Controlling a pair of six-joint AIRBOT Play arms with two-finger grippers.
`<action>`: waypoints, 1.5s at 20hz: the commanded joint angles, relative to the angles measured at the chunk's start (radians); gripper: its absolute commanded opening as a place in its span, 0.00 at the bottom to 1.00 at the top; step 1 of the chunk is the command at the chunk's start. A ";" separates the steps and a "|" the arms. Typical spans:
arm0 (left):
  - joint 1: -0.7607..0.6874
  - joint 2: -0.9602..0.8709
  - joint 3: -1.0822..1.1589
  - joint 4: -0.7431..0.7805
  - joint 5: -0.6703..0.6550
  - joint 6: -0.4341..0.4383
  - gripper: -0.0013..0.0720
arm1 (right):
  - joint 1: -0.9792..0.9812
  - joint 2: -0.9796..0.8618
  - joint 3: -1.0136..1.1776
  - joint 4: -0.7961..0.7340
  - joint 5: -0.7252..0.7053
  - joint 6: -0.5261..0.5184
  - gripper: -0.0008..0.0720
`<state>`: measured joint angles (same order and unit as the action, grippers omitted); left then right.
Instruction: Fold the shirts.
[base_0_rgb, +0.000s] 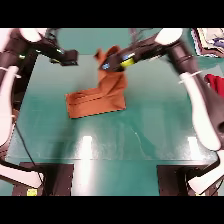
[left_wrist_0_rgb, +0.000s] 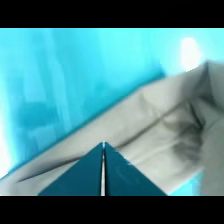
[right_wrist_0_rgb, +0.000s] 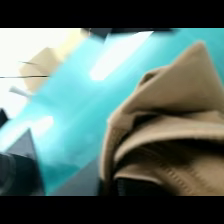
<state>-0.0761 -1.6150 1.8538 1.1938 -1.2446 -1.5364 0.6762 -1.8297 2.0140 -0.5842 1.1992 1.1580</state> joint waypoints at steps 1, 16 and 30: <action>0.103 0.103 0.002 0.016 -0.023 0.001 0.05 | 0.185 -0.153 0.039 0.142 -0.204 -0.166 0.45; 0.219 0.223 -0.014 0.000 -0.247 0.059 0.05 | -0.286 0.099 -0.416 -0.299 0.035 0.136 0.69; 0.219 0.223 -0.014 0.000 -0.228 0.060 0.05 | -0.176 -0.298 -0.177 -0.040 0.097 0.221 0.83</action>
<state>0.1425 -1.3930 1.8397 1.1934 -1.4742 -1.4773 0.4488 -2.0335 1.7370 -0.6758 1.2881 1.3426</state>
